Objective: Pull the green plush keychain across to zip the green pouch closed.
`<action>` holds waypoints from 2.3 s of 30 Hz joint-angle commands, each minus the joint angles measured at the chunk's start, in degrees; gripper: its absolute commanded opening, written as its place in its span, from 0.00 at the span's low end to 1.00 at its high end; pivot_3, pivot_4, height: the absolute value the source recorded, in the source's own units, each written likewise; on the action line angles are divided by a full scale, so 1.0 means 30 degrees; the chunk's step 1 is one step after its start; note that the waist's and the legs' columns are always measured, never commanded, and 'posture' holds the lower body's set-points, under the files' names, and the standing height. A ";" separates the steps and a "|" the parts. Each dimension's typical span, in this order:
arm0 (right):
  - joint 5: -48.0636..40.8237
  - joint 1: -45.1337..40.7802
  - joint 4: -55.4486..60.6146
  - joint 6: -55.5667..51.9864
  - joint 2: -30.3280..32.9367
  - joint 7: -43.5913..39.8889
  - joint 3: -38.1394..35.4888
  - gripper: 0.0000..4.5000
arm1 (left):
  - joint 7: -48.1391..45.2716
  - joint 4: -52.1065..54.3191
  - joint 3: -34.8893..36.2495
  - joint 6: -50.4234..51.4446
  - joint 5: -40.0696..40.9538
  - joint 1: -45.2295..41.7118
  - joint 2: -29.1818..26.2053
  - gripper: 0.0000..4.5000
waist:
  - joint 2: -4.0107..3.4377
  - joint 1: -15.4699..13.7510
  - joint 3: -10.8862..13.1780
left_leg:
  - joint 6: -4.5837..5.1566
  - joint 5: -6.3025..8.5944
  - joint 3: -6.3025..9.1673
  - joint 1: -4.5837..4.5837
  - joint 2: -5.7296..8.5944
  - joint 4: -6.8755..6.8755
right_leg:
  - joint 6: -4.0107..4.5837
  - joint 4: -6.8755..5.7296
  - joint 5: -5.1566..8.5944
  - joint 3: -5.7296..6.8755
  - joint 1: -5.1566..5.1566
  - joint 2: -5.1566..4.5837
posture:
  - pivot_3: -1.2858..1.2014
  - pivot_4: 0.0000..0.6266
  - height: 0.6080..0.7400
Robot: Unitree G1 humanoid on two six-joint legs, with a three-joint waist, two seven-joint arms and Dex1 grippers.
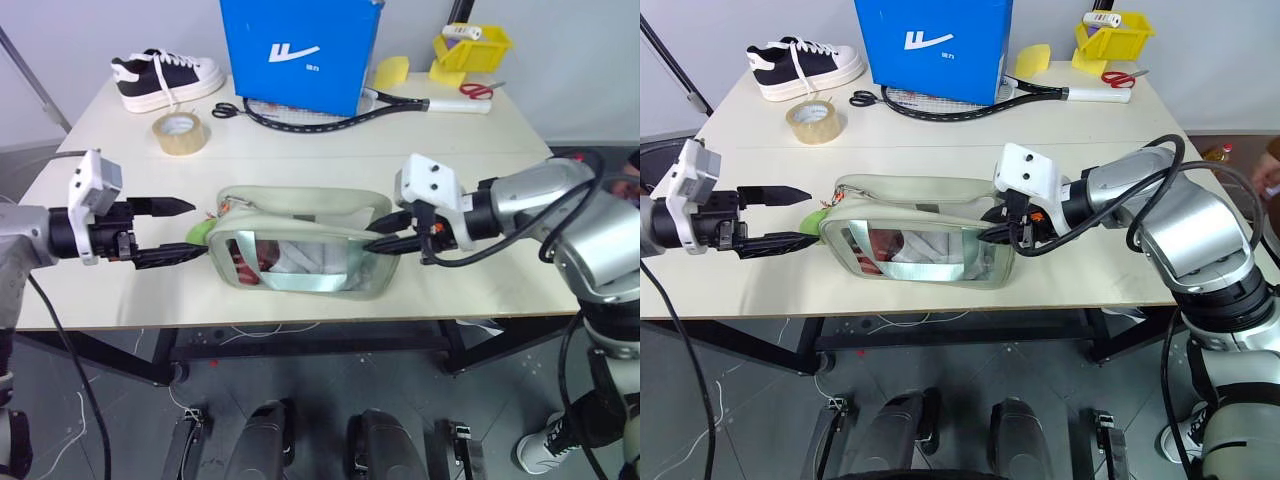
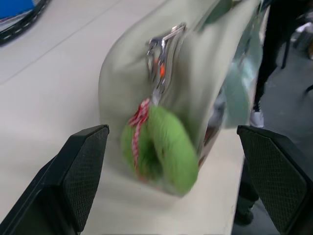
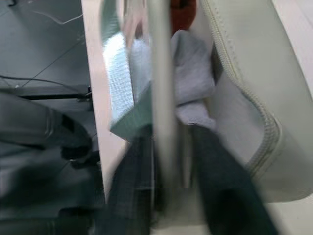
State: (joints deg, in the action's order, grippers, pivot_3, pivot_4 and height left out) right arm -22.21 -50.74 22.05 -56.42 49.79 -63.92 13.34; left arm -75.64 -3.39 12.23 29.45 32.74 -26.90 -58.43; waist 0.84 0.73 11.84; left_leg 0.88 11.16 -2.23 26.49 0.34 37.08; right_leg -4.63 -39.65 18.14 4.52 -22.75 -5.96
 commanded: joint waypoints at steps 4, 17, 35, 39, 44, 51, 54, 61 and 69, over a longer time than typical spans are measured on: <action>-0.0200 -0.0311 -0.0017 -0.0041 0.0023 0.0492 -0.0377 0.01 | -0.0087 -0.0647 -0.0292 -0.0946 -0.1039 0.0067 -0.0114 1.00 | 0.0000 -0.0007 0.0000 | 0.0001 0.0000 0.0000 -0.0002 0.0000 0.0001 | 0.0001 0.0002 -0.0001 0.0001 0.0005 -0.0003 | 0.52 0.24 0.75; -0.0450 -0.0414 -0.0091 -0.0358 -0.0022 0.0903 -0.0420 0.00 | -0.0222 -0.1868 -0.0579 -0.1347 -0.1288 -0.1109 0.0558 0.01 | 0.0000 0.0008 0.0000 | 0.0003 0.0002 0.0001 0.0001 0.0000 0.0001 | 0.0001 0.0002 -0.0001 0.0001 0.0001 -0.0007 | 0.52 0.24 0.75; -0.0362 -0.0903 -0.0551 -0.0384 -0.0937 0.1704 -0.0124 0.00 | 0.2055 0.0152 -0.2279 0.1825 0.0827 -0.6428 0.4333 0.32 | 0.0005 0.0083 0.0001 | 0.0007 -0.0003 0.0019 -0.0010 0.0007 0.0034 | -0.0013 0.0001 -0.0008 0.0038 0.0045 0.0035 | 0.52 0.24 0.75; -0.0436 -0.0884 -0.0491 -0.0458 -0.0938 0.1875 -0.0243 0.00 | 0.1606 0.0529 -0.2124 0.1625 0.0696 -0.6037 0.3619 0.79 | 0.0004 0.0096 0.0001 | -0.0016 -0.0019 0.0004 0.0000 -0.0005 0.0017 | -0.0012 -0.0007 -0.0008 0.0022 0.0011 0.0044 | 0.52 0.24 0.75; -0.0464 -0.0820 -0.0497 -0.0459 -0.0994 0.2054 -0.0260 0.00 | 0.1087 0.0247 -0.1470 0.0865 0.0430 -0.5608 0.2328 0.99 | 0.0004 0.0019 0.0000 | 0.0001 -0.0007 0.0006 -0.0008 -0.0005 0.0024 | -0.0012 -0.0001 -0.0008 0.0024 0.0029 0.0036 | 0.52 0.24 0.75; -0.0458 -0.0765 -0.0563 -0.0336 -0.1065 0.2125 -0.0256 0.00 | -0.0392 0.1225 -0.1440 0.0398 -0.0096 -0.2331 0.0256 0.94 | 0.0002 0.0049 0.0001 | -0.0001 -0.0006 0.0004 -0.0008 -0.0005 0.0015 | -0.0011 0.0004 -0.0008 0.0015 0.0022 0.0027 | 0.52 0.24 0.75; -0.0485 -0.0768 -0.0523 -0.0375 -0.1065 0.2135 -0.0270 0.00 | -0.0154 0.0993 -0.1857 -0.0235 -0.0679 -0.1811 0.0619 0.69 | 0.0005 -0.0037 0.0000 | 0.0000 -0.0006 0.0010 -0.0010 -0.0007 0.0021 | -0.0010 0.0004 -0.0008 0.0013 0.0032 0.0027 | 0.52 0.24 0.75; -0.0663 -0.0771 -0.0236 -0.0123 -0.0718 0.1702 -0.0391 0.00 | 0.0221 0.0553 -0.2295 -0.0811 -0.1448 -0.1959 0.1327 0.00 | 0.0004 -0.0012 0.0000 | 0.0008 0.0000 0.0017 -0.0002 -0.0003 0.0019 | -0.0010 0.0021 -0.0008 0.0019 0.0031 0.0024 | 0.52 0.24 0.75; -0.3096 -0.3345 -0.1509 -0.1037 -0.2806 0.2339 -0.2721 0.83 | 0.1015 0.0927 -0.2288 -0.0903 -0.2012 -0.1668 0.1570 0.00 | 0.0003 -0.0011 0.0000 | 0.0008 0.0000 0.0015 -0.0009 -0.0003 0.0018 | -0.0011 0.0020 -0.0009 0.0021 0.0038 0.0022 | 0.52 0.24 0.75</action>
State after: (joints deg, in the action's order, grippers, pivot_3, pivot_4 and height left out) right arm -31.11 -58.82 17.85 -60.35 42.56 -58.02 5.94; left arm -72.88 -1.86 5.69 27.04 26.97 -32.00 -53.75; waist 0.85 0.69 11.84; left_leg 0.90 11.16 -2.18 26.46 0.32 37.13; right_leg -4.66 -39.59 18.11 4.58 -22.64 -5.89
